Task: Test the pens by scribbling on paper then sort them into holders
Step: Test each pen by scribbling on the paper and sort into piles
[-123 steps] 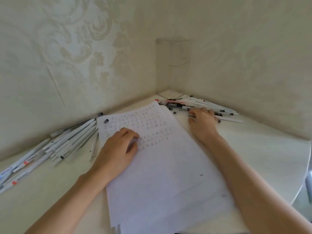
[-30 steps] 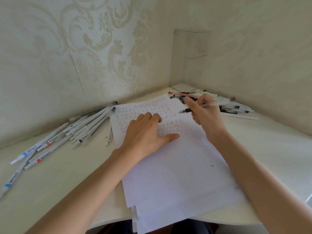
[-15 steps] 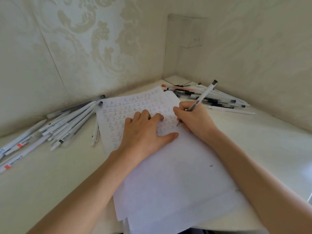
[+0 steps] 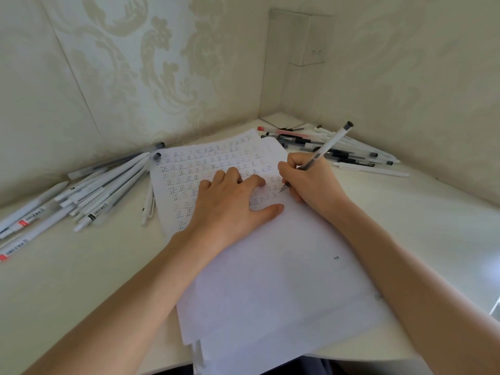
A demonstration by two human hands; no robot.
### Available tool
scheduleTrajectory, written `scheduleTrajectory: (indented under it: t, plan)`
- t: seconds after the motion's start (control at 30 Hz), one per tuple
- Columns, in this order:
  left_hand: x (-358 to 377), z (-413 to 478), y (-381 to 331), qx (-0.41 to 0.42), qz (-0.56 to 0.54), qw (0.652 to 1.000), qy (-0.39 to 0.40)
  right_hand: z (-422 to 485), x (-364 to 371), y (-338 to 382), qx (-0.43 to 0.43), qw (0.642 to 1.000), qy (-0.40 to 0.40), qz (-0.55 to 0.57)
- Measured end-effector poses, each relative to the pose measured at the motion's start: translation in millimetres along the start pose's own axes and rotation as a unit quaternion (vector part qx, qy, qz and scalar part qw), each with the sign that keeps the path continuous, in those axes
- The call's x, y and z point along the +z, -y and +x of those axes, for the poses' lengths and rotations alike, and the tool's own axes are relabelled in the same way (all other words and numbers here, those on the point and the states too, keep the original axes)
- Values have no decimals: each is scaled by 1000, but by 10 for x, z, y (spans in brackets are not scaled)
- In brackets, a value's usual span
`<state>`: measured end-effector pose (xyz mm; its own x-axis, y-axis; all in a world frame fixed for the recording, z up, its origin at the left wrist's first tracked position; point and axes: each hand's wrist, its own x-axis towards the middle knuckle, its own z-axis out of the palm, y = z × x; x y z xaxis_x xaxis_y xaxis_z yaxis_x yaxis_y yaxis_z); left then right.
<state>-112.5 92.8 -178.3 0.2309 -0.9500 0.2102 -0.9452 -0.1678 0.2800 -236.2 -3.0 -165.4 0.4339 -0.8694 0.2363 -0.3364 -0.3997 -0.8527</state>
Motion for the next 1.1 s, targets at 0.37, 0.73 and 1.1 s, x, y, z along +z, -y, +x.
scheduleTrajectory:
  t: [0.37,0.73,1.1]
  plan:
    - [2,2,4,-1,0,1000,-2,-1,5,-1,7,1000,3,10]
    - [-3,-2,1,0,-6,1000,-2,-9,-3,8,2,1000,19,6]
    - [-21,-21,18,12,-23,1000,2,2,5,-31,4,1000,-4,-12]
